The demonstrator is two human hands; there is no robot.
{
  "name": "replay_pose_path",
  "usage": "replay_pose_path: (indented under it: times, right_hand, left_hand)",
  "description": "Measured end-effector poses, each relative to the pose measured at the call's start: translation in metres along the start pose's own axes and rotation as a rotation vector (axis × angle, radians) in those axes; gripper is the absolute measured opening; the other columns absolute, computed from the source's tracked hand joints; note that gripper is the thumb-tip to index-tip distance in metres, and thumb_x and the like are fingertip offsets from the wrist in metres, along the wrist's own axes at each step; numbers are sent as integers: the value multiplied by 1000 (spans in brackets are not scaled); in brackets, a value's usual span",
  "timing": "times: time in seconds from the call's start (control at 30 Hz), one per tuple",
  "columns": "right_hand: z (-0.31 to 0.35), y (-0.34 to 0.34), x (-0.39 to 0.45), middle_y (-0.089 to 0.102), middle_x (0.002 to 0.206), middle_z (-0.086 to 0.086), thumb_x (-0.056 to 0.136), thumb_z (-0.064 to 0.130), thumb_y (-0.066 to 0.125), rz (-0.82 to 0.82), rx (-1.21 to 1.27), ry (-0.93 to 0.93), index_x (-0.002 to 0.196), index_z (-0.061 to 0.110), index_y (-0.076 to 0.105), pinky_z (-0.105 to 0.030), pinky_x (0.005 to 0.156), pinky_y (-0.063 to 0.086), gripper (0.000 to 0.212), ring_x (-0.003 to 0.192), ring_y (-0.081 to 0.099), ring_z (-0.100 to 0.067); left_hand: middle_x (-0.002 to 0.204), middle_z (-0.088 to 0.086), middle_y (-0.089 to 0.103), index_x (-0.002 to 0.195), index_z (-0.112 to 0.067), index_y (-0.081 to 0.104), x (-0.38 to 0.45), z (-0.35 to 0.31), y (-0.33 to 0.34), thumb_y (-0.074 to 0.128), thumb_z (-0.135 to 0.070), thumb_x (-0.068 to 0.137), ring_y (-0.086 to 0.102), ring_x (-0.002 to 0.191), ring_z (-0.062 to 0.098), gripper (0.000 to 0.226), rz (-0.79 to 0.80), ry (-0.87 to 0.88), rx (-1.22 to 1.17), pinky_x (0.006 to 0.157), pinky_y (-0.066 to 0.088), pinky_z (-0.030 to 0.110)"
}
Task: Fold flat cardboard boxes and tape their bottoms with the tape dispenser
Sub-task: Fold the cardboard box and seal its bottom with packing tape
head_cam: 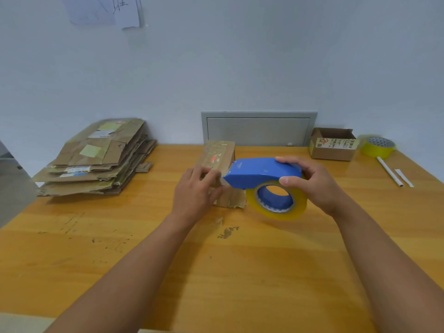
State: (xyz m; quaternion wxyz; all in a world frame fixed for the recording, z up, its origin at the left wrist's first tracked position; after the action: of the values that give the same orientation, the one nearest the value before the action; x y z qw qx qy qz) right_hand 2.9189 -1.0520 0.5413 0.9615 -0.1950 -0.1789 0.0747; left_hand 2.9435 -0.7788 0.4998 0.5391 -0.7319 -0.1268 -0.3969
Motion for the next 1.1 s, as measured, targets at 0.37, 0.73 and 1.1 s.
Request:
replay_pose_path:
  times: [0.37, 0.73, 1.1]
  right_hand:
    - [36, 2, 41, 65, 109, 28, 69, 59, 66, 150, -252, 14, 99, 52, 69, -20, 83, 45, 31, 101, 61, 0]
    - [4, -23, 21, 65, 110, 15, 86, 36, 75, -191, -204, 58, 107, 38, 70, -30, 85, 48, 22, 100, 61, -7]
    - [-6, -13, 16, 65, 112, 11, 85, 33, 76, -393, -49, 63, 119, 26, 70, -18, 78, 45, 35, 98, 60, -3]
  left_hand:
    - [112, 3, 58, 117, -19, 66, 0, 0, -5, 66, -27, 81, 51, 104, 20, 37, 149, -58, -130, 86, 47, 35]
    - [94, -6, 48, 85, -24, 61, 21, -19, -1, 47, -70, 83, 41, 94, 19, 48, 165, -419, -121, 84, 34, 32]
    - [97, 7, 58, 89, -15, 63, 17, -28, 7, 66, -42, 89, 50, 90, 30, 27, 71, -317, 73, 82, 42, 40]
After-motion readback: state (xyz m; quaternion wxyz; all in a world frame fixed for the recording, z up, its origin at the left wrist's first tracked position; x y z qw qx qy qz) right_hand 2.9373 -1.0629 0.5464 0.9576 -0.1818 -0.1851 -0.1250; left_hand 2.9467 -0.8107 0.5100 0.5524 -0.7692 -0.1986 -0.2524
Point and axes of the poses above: each hand's wrist, its own x-axis towards the middle knuckle, its own y-axis out of the palm, z = x × y, the point moved 4 cm from there along x, towards the middle knuckle
